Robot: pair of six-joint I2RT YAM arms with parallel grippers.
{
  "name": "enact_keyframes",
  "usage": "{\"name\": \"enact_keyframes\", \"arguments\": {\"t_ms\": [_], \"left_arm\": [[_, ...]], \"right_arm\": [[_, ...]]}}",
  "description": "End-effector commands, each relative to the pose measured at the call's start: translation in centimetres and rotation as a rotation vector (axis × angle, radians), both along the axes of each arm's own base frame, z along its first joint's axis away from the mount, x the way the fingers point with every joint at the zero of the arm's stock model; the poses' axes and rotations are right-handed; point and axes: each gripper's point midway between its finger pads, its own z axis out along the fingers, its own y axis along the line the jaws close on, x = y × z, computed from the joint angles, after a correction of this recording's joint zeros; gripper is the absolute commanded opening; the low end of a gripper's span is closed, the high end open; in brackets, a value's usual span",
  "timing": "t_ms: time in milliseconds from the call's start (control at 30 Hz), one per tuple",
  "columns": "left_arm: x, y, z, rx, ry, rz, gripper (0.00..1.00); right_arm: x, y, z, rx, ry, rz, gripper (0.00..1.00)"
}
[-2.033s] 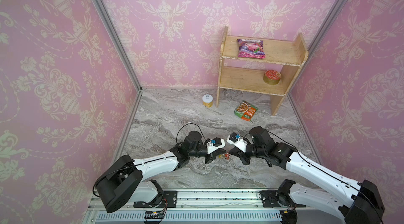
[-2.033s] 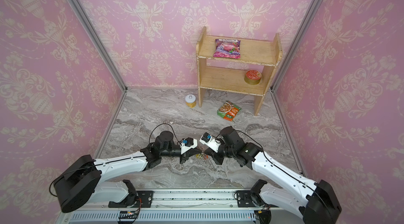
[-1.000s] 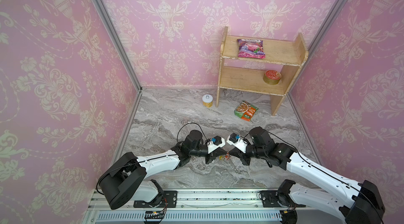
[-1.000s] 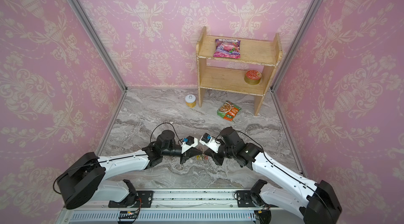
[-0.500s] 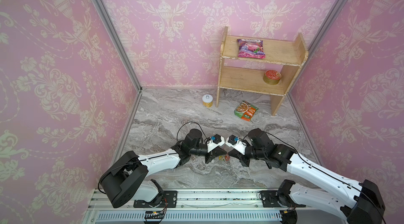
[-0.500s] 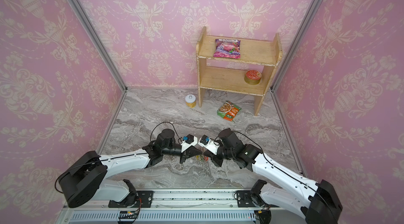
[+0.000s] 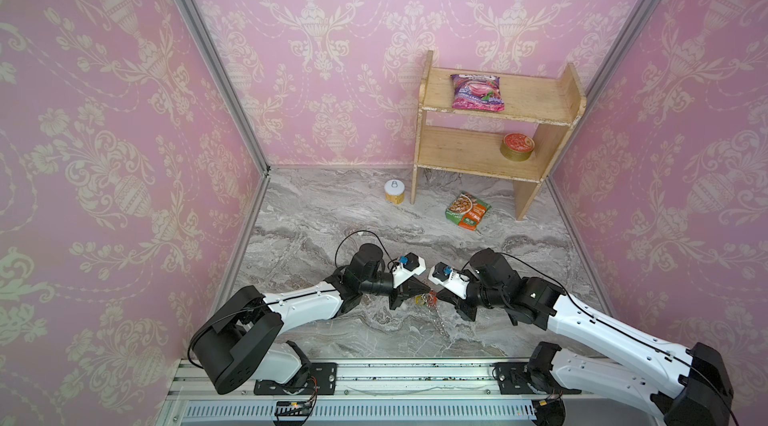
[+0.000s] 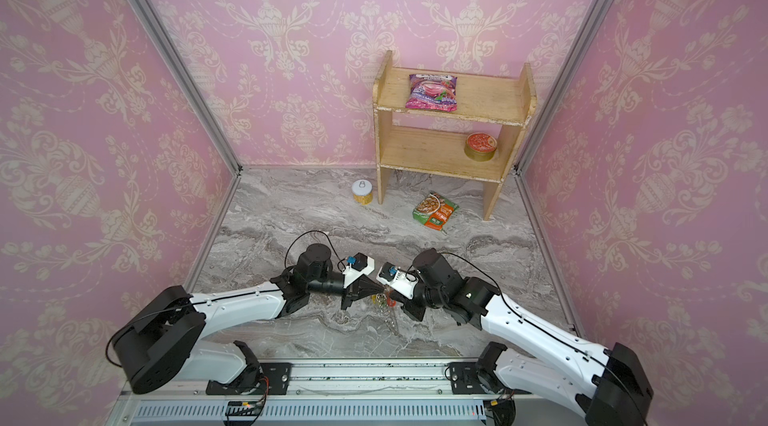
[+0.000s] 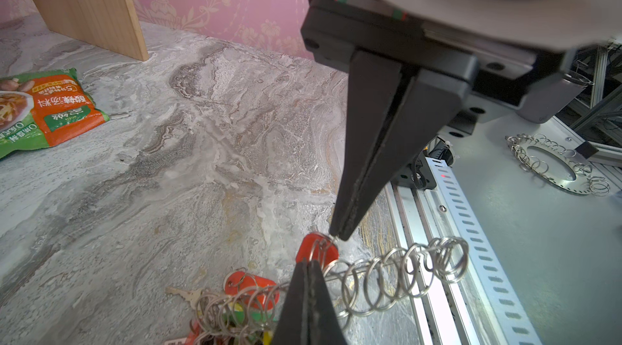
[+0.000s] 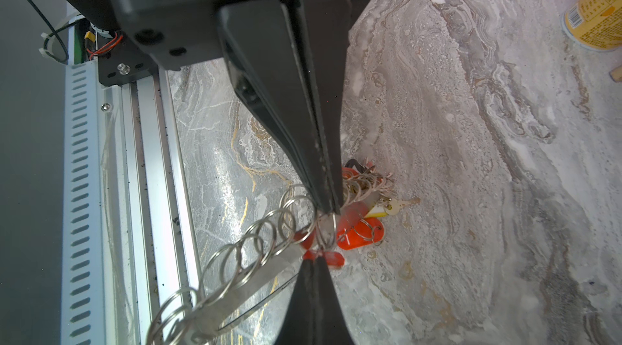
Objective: Put the keys on the keyring
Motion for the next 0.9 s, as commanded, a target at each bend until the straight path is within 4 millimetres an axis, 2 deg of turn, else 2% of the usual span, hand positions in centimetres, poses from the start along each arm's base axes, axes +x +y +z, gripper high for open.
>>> {"name": "enact_keyframes", "arguments": {"t_ms": [0, 133, 200, 267, 500, 667, 767, 867], "left_arm": [[1.6, -0.4, 2.8, -0.08, -0.063, 0.026, 0.0], [1.8, -0.5, 3.3, -0.099, -0.083, 0.032, 0.0], [1.8, -0.5, 3.6, -0.108, -0.102, 0.034, 0.0], [1.8, -0.5, 3.9, -0.123, -0.117, 0.028, 0.0], [1.1, -0.3, 3.9, -0.144, -0.236, 0.016, 0.0], [0.1, 0.1, 2.7, -0.105, -0.331, 0.02, 0.0], [-0.1, 0.3, 2.3, -0.095, -0.362, 0.022, 0.0], [0.1, 0.2, 2.7, -0.104, -0.386, 0.033, 0.0]], "right_arm": [[-0.8, -0.1, 0.2, -0.009, 0.023, 0.013, 0.0], [-1.0, 0.1, 0.3, 0.003, 0.042, 0.007, 0.0], [-1.0, 0.1, 0.5, 0.011, 0.053, -0.005, 0.13], [-0.8, -0.1, 0.8, 0.011, 0.045, -0.027, 0.22], [0.5, -1.5, 2.8, 0.062, 0.018, -0.149, 0.39], [1.6, -2.3, 4.3, 0.164, 0.048, -0.219, 0.42], [2.2, -2.0, 5.0, 0.237, 0.077, -0.232, 0.4], [2.2, -0.9, 5.5, 0.3, 0.11, -0.19, 0.34]]}}
